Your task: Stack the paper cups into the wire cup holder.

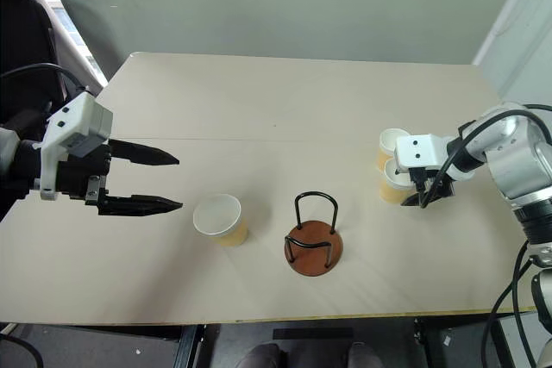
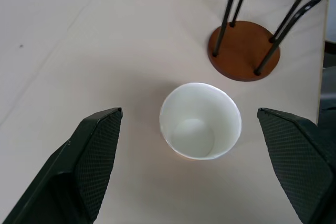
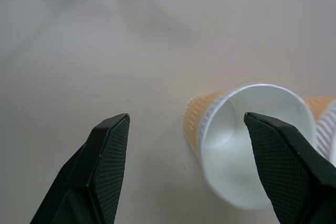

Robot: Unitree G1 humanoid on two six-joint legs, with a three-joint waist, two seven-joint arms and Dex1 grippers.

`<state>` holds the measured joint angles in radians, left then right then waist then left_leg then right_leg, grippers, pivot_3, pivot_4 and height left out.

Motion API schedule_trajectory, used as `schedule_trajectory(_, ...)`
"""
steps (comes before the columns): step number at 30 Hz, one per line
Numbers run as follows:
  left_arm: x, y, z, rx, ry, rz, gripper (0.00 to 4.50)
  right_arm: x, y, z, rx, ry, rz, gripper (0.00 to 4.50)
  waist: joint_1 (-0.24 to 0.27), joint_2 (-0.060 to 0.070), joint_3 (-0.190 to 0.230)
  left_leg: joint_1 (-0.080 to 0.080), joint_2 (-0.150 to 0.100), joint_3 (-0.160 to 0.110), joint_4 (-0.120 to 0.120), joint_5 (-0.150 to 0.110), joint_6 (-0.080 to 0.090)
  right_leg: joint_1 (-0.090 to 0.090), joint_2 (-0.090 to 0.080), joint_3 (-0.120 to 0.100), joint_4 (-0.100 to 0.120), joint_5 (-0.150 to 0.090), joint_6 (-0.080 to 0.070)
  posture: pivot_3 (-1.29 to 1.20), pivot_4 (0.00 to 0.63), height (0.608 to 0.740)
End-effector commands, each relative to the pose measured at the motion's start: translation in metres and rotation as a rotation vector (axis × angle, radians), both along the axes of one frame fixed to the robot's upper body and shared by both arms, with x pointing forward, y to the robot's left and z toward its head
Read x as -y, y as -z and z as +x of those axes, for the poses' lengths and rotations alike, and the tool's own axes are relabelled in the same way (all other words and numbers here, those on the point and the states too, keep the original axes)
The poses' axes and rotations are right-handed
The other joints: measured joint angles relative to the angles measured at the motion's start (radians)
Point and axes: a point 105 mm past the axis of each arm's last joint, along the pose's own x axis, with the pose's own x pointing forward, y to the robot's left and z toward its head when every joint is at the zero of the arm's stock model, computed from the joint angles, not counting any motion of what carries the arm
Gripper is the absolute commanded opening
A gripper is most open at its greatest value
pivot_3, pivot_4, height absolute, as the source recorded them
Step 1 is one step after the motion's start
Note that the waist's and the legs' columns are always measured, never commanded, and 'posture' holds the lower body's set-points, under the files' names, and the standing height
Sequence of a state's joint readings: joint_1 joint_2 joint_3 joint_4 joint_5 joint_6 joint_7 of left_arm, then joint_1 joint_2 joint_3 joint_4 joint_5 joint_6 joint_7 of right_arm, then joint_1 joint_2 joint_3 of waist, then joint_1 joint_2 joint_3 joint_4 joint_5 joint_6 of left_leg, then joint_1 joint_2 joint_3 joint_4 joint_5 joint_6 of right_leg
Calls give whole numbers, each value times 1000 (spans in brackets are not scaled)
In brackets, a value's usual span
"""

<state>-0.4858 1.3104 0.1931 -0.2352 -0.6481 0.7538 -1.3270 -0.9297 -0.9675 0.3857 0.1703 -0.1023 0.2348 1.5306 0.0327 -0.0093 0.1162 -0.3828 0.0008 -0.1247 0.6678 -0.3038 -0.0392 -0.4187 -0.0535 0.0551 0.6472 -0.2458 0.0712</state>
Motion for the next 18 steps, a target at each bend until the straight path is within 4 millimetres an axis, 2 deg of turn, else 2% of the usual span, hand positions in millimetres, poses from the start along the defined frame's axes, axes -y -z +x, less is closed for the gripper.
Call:
schedule_trajectory(1,2,-15,-8,57,13,2,4422,4,-1,9,54,2,-71,3495,0,0,0,0,0,0,0,0,0,0,0,0,0,0,0,0,150,740)
schedule_trajectory(4,1,-15,-9,58,1,4,4422,-3,3,15,51,-3,-59,2885,0,0,0,0,0,0,0,0,0,0,0,0,0,0,0,0,150,740)
schedule_trajectory(12,-1,-15,-10,68,-22,10,4422,-8,-8,16,79,-20,-32,26,1,0,0,0,0,0,0,0,0,0,0,0,0,0,0,0,150,740)
schedule_trajectory(15,-2,-15,-10,71,-27,9,4422,-4,-17,11,88,-23,-35,26,2,0,0,0,0,0,0,0,0,0,0,0,0,0,0,0,150,740)
schedule_trajectory(18,-3,-15,-10,75,-32,10,4422,9,-42,0,109,-23,-44,26,5,0,0,-1,0,0,0,0,0,0,0,0,-1,0,0,0,150,740)
